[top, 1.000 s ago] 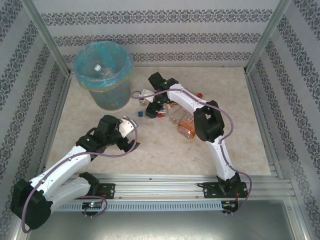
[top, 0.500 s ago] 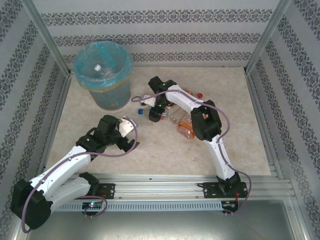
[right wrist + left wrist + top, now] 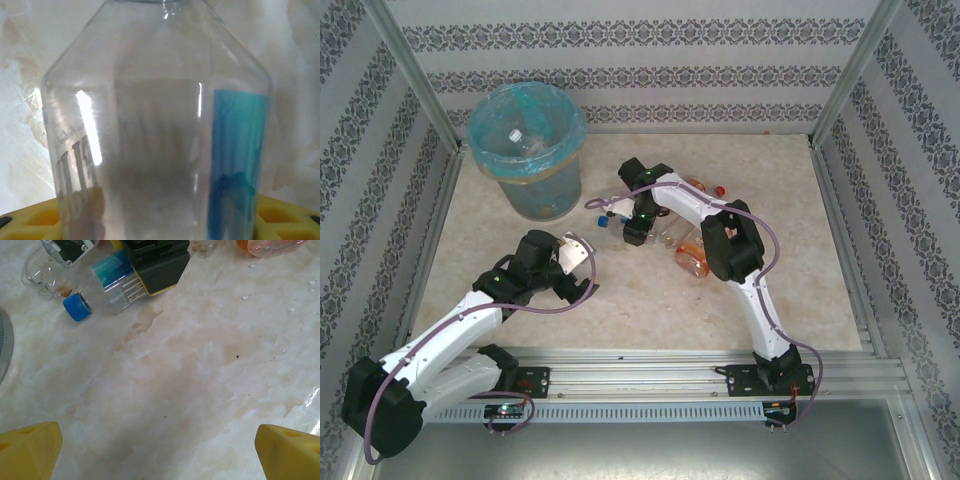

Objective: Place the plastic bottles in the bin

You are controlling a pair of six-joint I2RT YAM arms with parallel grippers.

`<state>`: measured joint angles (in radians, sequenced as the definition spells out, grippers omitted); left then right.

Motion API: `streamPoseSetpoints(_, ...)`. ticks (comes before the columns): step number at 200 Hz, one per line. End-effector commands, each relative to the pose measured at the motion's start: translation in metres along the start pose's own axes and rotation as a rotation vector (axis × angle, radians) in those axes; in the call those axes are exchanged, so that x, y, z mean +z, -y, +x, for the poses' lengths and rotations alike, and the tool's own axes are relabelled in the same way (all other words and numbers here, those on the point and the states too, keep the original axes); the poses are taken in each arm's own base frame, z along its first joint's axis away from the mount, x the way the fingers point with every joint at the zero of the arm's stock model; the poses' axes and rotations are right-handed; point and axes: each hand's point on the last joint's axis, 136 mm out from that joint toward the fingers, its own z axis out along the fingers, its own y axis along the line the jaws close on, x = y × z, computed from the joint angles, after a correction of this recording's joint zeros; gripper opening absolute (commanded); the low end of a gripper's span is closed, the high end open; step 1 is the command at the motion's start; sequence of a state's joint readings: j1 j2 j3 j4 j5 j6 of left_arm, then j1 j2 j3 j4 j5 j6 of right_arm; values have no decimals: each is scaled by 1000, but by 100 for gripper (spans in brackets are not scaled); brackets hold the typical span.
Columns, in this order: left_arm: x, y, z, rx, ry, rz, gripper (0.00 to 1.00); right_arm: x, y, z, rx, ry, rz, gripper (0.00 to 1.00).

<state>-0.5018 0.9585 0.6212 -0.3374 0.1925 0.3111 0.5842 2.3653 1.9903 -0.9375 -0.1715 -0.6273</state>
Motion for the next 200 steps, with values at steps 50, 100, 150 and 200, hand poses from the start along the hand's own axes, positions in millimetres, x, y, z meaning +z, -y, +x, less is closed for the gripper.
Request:
streamPoseSetpoints(50,-26,-22,-34,-45,133,-90,100,-60,-11,-12,48,126,36,57)
streamPoseSetpoints(100,-73,-41,-86,-131,346,-160,100,-104,-29,-18,136,287,40,56)
streamPoseSetpoints(150,-107,-48,-143,-213,543,-125,100,-171,-58,-18,197,509,-2,56)
streamPoseSetpoints(200,-106,-44,-181,-232,563,-9,100,-234,-79,-11,201,673,-26,56)
